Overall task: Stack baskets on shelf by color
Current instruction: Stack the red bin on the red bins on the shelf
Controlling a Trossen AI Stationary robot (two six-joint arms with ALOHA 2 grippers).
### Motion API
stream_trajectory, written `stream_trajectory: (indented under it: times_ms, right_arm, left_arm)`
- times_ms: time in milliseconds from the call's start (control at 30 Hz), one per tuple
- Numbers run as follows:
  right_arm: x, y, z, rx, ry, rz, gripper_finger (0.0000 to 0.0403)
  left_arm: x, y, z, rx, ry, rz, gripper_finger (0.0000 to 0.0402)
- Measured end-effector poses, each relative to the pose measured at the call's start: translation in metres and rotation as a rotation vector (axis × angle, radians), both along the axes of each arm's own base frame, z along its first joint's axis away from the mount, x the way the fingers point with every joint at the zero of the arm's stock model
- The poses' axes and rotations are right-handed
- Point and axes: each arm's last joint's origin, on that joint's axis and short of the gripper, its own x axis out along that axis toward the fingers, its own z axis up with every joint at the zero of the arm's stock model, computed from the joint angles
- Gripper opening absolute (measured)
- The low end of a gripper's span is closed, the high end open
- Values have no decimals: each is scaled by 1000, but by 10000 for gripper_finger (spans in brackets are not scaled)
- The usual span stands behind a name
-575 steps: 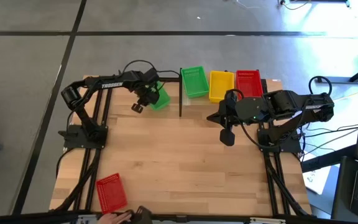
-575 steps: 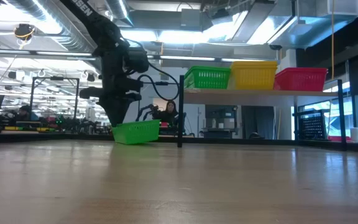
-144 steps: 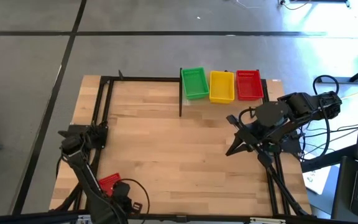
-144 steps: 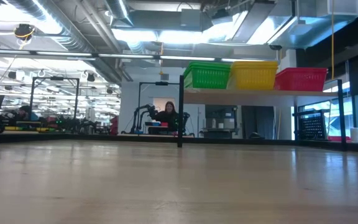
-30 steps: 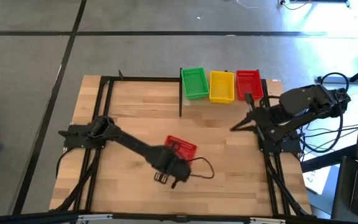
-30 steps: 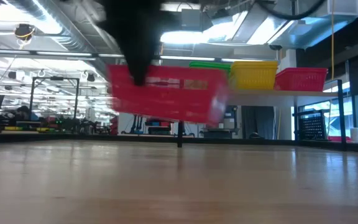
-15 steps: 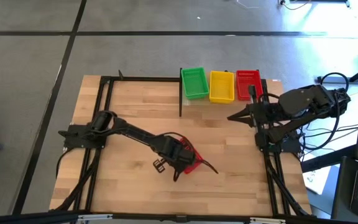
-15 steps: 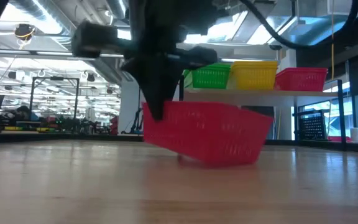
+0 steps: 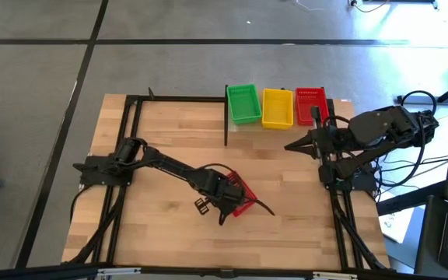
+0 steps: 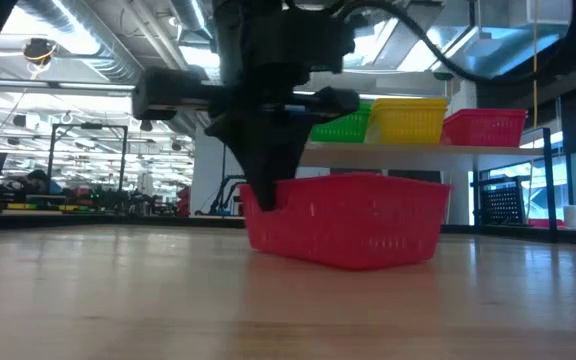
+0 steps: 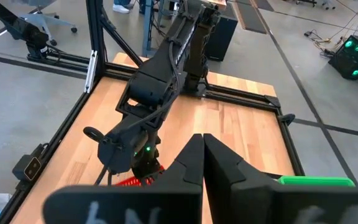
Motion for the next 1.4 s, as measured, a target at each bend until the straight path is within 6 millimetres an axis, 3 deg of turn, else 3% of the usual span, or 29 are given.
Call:
stream_trajectory:
  times_ms: [567, 667, 833, 1033, 1400]
  right_arm:
    - [0, 0, 0, 15, 1, -6, 0]
    - [0, 0, 0, 16, 2, -6, 0]
    - [0, 0, -1, 10, 15, -5, 0]
    - [-2, -1, -5, 18, 57, -14, 0]
    - [-4, 1, -9, 36, 115, 62, 0]
  left_arm:
    - [1, -2, 1, 53, -43, 69, 55]
    - [2, -3, 8, 141, -67, 90, 55]
    - [4, -5, 19, 135, -79, 87, 55]
    - [5, -7, 51, 111, -103, 133, 55]
    - [-4, -17, 143, -105, -303, 460, 55]
